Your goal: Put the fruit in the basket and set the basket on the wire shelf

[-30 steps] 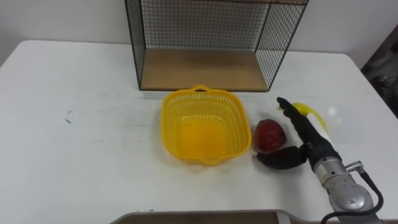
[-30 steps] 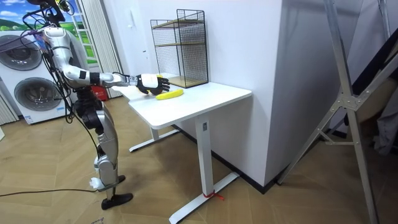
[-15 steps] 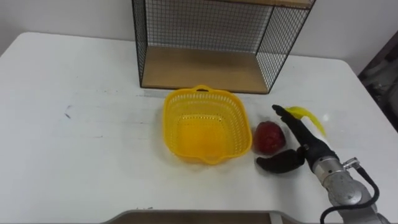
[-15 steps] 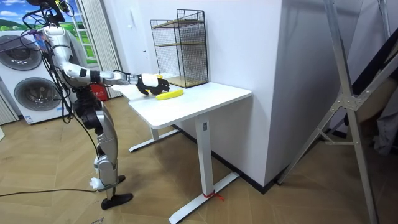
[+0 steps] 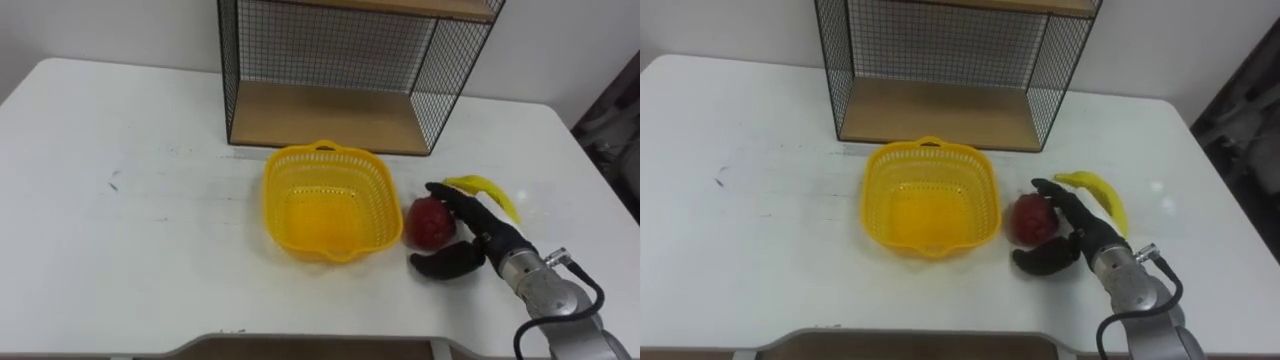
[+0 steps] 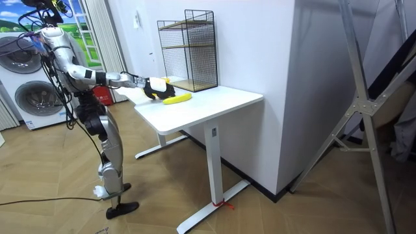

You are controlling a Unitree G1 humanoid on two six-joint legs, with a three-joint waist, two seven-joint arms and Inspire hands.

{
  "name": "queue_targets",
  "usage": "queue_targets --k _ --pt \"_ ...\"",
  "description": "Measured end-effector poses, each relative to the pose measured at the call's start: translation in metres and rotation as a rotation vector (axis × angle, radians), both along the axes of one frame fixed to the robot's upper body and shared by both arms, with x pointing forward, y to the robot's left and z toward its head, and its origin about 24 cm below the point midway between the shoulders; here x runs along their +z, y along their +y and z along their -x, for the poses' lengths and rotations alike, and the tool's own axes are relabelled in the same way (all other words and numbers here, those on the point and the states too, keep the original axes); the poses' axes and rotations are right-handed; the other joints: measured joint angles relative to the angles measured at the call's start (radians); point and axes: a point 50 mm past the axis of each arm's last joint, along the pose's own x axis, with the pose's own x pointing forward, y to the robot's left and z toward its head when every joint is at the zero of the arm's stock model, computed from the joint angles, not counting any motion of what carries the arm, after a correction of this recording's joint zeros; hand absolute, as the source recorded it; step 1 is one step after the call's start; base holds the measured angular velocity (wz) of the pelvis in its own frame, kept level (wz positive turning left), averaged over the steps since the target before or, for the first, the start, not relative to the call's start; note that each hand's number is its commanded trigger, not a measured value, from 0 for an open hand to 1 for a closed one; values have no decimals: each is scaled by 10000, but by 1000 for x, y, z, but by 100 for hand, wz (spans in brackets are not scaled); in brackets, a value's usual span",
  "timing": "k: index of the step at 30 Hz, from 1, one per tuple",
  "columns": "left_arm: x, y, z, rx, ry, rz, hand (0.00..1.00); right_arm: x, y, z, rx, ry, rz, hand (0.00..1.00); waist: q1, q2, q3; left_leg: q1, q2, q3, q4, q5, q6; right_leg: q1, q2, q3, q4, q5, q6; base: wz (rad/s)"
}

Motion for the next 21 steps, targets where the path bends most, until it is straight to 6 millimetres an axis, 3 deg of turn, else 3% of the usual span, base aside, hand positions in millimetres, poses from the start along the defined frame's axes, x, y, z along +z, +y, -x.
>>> queue_targets --k 5,21 --pt "0 0 -4 -21 -64 0 0 5 -3 -10 -18 -121 955 100 14 4 -5 -25 4 -40 0 0 -5 -10 -4 -120 -9 0 0 4" --pt "1 1 -11 -55 -225 -92 0 0 -2 -9 -299 52 626 100 42 -68 -76 -23 5 -62 20 4 -8 -8 -10 -127 -24 0 1 0"
